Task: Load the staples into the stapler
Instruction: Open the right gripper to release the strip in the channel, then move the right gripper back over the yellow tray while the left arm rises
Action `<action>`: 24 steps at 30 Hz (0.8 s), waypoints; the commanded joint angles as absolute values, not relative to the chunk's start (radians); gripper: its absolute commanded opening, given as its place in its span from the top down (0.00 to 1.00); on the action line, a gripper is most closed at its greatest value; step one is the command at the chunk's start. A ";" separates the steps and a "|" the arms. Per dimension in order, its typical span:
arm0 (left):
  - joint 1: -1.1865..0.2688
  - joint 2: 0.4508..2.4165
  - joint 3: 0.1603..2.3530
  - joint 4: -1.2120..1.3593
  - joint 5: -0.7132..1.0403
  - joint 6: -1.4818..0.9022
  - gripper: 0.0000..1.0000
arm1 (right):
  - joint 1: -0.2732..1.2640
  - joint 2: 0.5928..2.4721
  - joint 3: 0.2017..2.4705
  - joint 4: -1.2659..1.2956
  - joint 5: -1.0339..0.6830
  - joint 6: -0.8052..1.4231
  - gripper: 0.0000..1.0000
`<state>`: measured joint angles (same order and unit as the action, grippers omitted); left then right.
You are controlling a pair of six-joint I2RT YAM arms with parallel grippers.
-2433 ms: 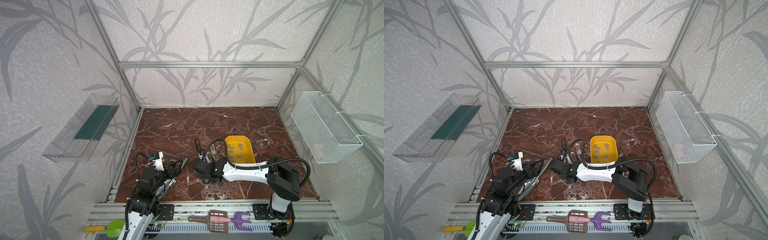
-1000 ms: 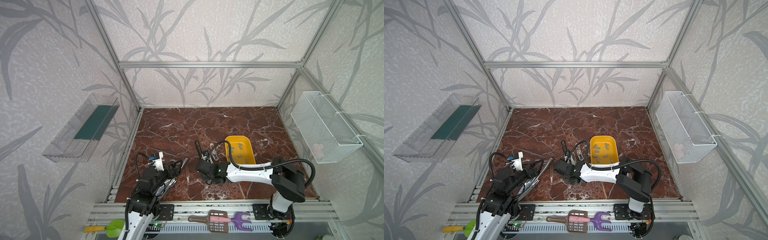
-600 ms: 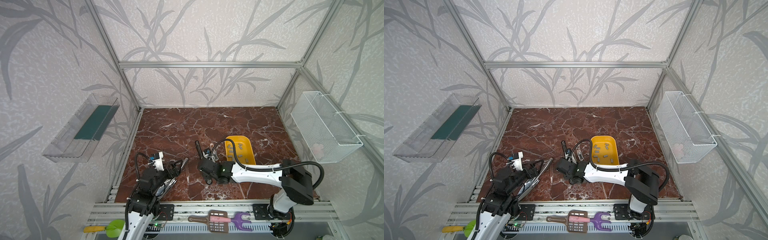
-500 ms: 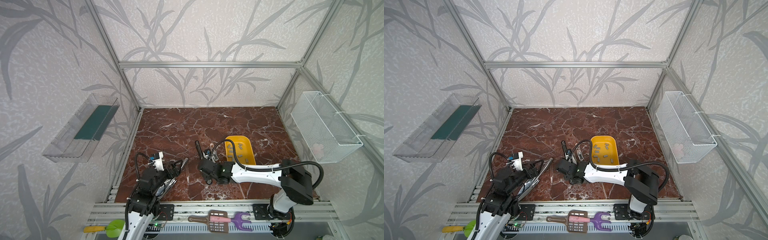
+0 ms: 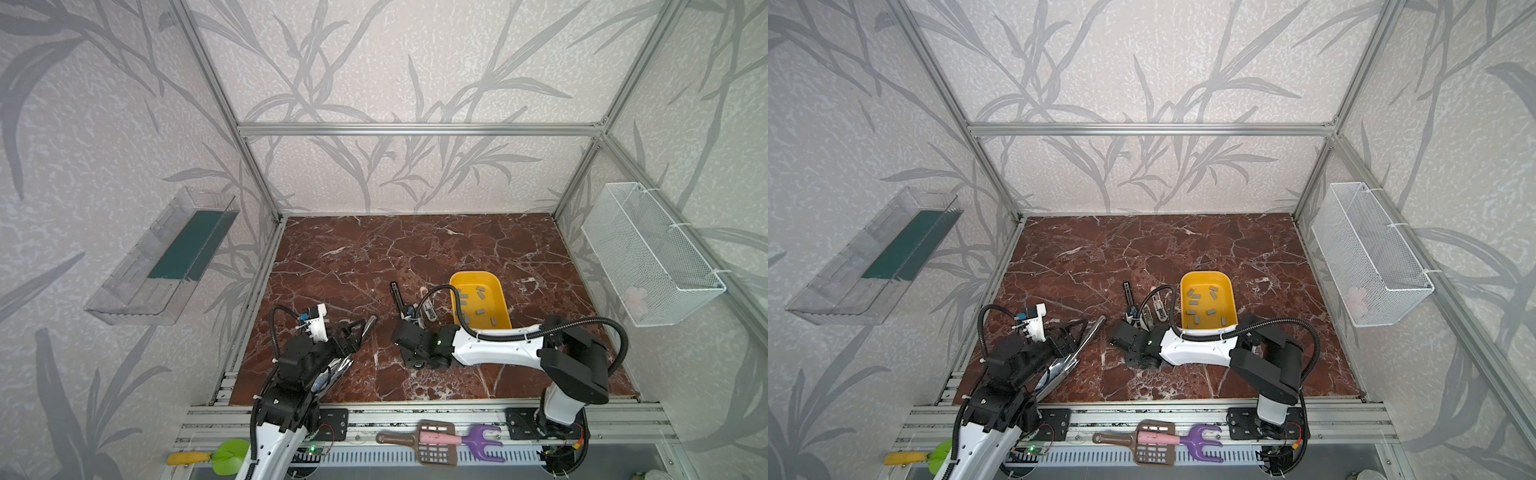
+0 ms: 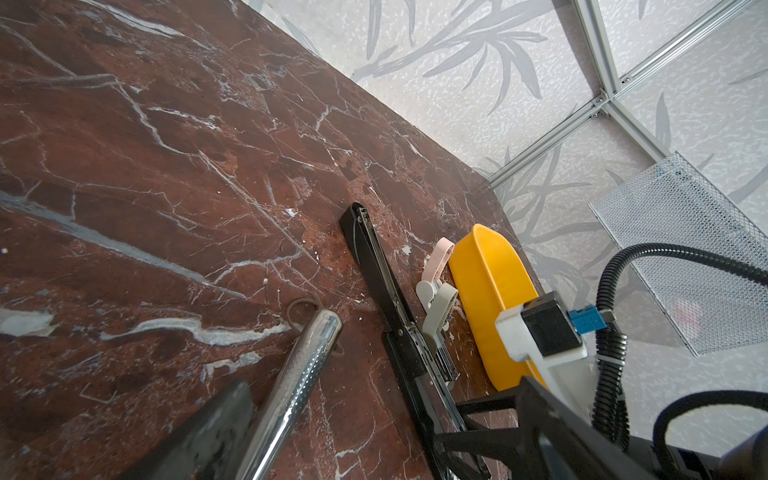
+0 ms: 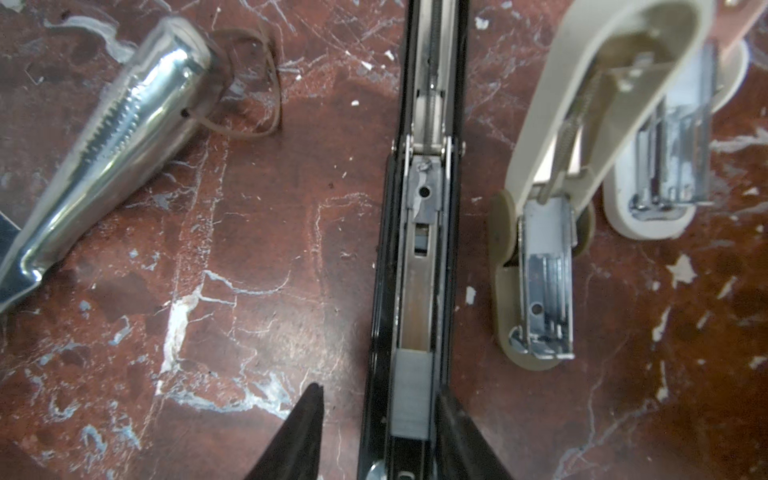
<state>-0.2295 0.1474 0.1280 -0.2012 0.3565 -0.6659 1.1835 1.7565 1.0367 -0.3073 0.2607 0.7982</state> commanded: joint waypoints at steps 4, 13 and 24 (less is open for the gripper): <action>-0.233 0.144 0.118 -0.181 0.343 -0.670 0.01 | 1.186 1.795 1.089 -0.319 0.260 0.782 0.62; -0.233 0.144 0.126 -0.203 0.318 -0.671 0.01 | 1.185 1.760 1.101 -0.356 0.325 0.760 0.62; -0.235 0.220 0.325 -0.228 0.230 -0.774 0.01 | 1.074 1.416 1.159 -0.570 0.543 0.564 0.50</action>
<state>-0.2302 0.1772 0.2573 -0.2581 0.2520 -0.7433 1.1408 1.4857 1.1336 -0.4835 0.4656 0.6472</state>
